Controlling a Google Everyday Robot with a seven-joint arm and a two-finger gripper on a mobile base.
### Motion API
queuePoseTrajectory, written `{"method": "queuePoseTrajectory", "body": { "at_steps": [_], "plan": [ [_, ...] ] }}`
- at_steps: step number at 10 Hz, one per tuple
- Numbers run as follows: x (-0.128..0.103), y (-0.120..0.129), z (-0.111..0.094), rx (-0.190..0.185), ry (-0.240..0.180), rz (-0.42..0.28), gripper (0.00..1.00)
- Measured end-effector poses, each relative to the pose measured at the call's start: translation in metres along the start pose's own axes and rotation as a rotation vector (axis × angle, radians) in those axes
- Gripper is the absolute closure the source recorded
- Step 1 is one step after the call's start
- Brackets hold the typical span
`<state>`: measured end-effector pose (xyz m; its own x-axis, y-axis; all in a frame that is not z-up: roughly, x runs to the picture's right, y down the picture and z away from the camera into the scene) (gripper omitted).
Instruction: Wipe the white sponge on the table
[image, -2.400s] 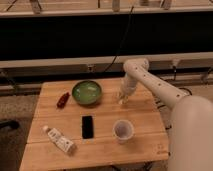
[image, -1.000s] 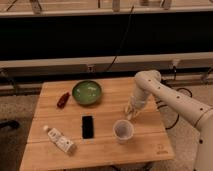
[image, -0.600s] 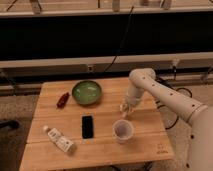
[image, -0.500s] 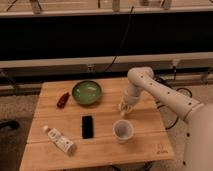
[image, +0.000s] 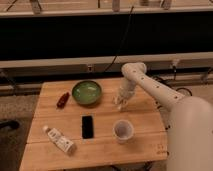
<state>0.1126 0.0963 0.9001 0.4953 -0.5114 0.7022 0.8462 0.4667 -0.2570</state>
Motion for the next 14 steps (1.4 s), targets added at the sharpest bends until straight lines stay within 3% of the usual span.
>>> {"method": "queuePoseTrajectory", "body": {
  "at_steps": [3, 7, 10, 14],
  "plan": [
    [0.024, 0.002, -0.013, 0.006, 0.042, 0.045, 1.0],
    [0.038, 0.036, -0.026, 0.009, 0.076, 0.122, 1.0],
    [0.031, 0.076, -0.029, 0.0, 0.074, 0.177, 1.0],
    [0.007, 0.096, -0.026, 0.009, 0.041, 0.189, 1.0]
  ]
}}
